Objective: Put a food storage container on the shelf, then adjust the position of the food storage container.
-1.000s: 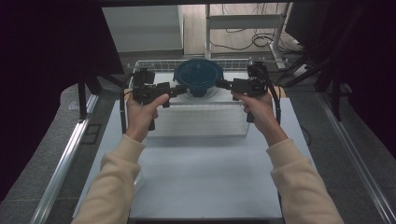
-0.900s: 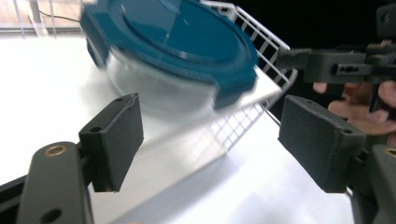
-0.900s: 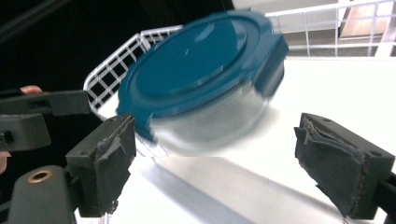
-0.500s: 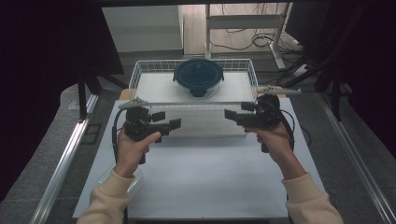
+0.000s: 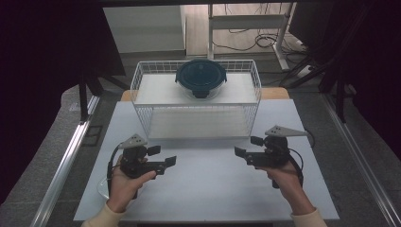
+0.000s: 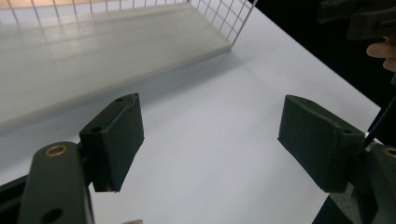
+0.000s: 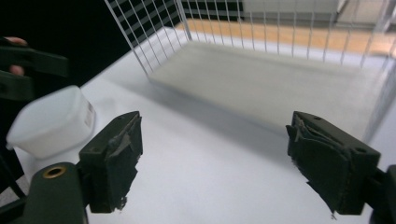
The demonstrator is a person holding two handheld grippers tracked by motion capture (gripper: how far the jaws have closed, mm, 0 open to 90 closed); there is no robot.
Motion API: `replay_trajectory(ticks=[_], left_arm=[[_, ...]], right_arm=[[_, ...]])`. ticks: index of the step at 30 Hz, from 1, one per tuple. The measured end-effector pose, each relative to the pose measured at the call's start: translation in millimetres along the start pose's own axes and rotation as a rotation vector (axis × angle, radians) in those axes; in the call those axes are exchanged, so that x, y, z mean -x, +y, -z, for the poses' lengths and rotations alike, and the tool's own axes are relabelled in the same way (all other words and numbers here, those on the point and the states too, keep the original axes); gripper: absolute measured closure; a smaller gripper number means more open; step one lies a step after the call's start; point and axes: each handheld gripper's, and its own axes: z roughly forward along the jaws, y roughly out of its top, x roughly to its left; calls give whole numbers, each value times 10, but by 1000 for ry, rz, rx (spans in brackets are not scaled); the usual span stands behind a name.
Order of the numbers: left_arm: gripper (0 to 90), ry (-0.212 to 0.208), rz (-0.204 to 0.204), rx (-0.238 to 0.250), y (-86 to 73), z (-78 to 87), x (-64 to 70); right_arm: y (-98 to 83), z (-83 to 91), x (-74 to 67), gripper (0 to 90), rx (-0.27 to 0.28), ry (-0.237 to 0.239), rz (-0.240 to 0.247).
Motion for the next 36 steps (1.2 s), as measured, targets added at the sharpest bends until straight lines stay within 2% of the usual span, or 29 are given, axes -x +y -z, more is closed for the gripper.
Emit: replay_trajectory(ticks=[2, 5, 9, 14, 17, 19, 24, 27, 30, 36], left_arm=[[223, 3, 3, -6, -83, 11, -5], [224, 19, 4, -30, -184, -3, -18], [223, 14, 13, -51, -210, -67, -48], [224, 21, 14, -57, -219, -80, -57], [224, -10, 33, -49, -193, -46, -53], [223, 12, 15, -43, -175, -21, -25], [261, 19, 3, -56, -169, 16, -16], [261, 21, -2, -61, -154, 54, -24], [262, 22, -4, -51, -87, 182, -62], [263, 71, 17, 5, 9, 555, -213]], right_arm=[[-124, -38, 3, 186, -31, 1, -8], [-262, -98, -12, 187, -73, -13, 10], [-358, -169, -19, 189, -108, -37, 30], [-370, -182, -17, 190, -113, -47, 40], [-362, -164, -11, 190, -108, -52, 41], [-357, -149, -3, 190, -105, -53, 40], [-351, -121, 2, 190, -99, -63, 43], [-358, -114, 8, 190, -98, -50, 44], [-371, -118, 11, 190, -103, -50, 42], [-367, -85, 9, 190, -105, -50, 40]])
